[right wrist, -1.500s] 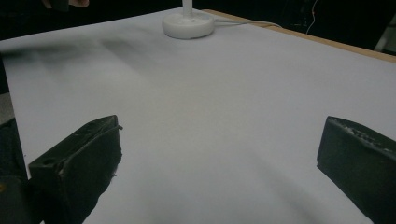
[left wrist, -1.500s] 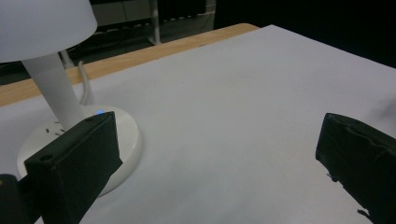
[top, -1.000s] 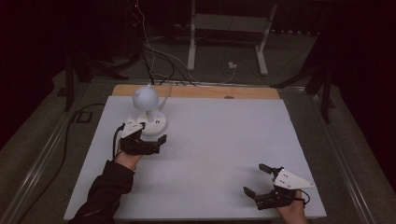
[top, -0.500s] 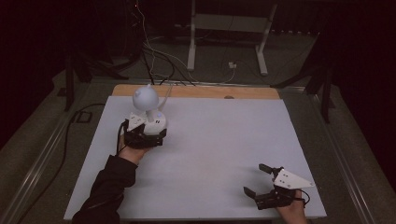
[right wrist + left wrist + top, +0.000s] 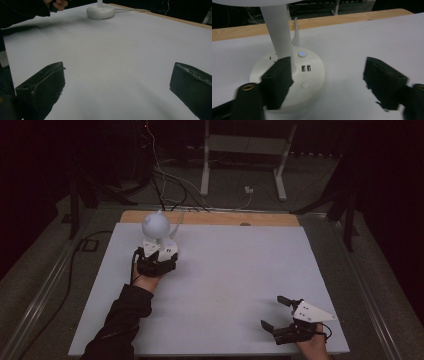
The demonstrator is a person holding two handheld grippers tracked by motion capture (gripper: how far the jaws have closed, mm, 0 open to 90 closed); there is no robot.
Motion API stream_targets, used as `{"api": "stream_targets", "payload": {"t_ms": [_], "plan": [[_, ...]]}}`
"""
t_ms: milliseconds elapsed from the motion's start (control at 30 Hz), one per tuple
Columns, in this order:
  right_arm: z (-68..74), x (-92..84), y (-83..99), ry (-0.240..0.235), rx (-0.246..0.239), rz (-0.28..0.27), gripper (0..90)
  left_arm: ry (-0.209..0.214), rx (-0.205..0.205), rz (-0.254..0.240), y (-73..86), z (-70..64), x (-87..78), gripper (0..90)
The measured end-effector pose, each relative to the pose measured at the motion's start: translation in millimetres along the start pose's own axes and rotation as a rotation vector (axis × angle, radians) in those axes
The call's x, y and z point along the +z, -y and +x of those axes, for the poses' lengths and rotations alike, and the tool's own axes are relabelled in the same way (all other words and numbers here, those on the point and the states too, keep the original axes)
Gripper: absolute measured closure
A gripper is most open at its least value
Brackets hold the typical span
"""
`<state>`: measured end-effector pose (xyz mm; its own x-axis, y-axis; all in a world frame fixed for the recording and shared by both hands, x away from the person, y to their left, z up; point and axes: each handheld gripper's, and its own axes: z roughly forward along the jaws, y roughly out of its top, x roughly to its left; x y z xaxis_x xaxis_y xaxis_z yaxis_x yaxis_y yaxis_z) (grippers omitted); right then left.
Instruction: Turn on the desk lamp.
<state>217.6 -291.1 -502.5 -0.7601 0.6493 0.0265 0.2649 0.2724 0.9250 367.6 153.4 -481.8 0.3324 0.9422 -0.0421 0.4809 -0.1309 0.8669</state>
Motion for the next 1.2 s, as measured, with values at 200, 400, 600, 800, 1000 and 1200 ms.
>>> {"api": "stream_targets", "payload": {"t_ms": [200, 400, 600, 800, 1000, 1200], "plan": [[-0.1, 0.0, 0.1, 0.000, 0.000, 0.000, 0.0, -0.010, -0.003, 0.004, 1.6, 3.1, 4.4, 46.7], [-0.2, -0.1, 0.2, 0.001, 0.002, 0.000, 0.0, -0.025, 0.001, 0.007, 1.6, 6.6, 6.8, 60.0], [-0.6, -0.1, 0.5, -0.001, 0.007, -0.001, 0.0, -0.037, 0.000, 0.020, 2.6, 10.9, 10.8, 68.5], [-0.7, 0.1, 0.7, 0.000, 0.010, 0.000, 0.0, -0.026, 0.003, 0.040, 4.9, 14.7, 16.8, 76.2], [-0.7, -0.4, 0.6, 0.001, 0.010, -0.001, 0.0, -0.030, 0.017, 0.063, 7.5, 17.4, 23.6, 80.2], [-0.8, -0.4, 0.8, -0.001, 0.011, 0.000, 0.0, -0.027, 0.019, 0.075, 9.1, 21.9, 28.2, 86.1]]}}
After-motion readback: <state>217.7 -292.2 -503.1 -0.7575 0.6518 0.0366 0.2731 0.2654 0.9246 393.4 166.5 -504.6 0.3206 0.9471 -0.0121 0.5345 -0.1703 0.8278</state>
